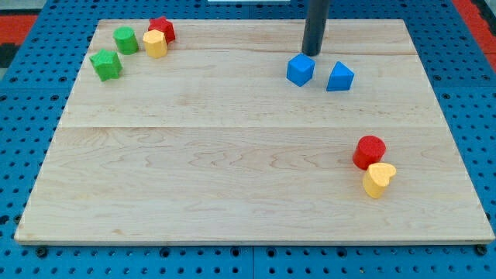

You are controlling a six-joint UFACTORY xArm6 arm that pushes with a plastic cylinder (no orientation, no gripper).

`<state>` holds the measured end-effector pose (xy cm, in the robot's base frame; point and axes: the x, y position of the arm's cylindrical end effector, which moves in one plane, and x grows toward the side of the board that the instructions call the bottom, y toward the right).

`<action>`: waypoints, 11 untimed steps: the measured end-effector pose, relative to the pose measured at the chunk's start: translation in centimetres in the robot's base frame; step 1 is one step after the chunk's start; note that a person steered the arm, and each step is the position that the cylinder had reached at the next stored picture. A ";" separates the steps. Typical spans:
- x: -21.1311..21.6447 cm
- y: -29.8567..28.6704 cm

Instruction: Place the blue triangle close to the blue square

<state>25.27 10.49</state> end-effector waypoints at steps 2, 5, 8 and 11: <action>2.5 -2.9; 3.4 10.9; 7.9 7.8; 7.4 7.5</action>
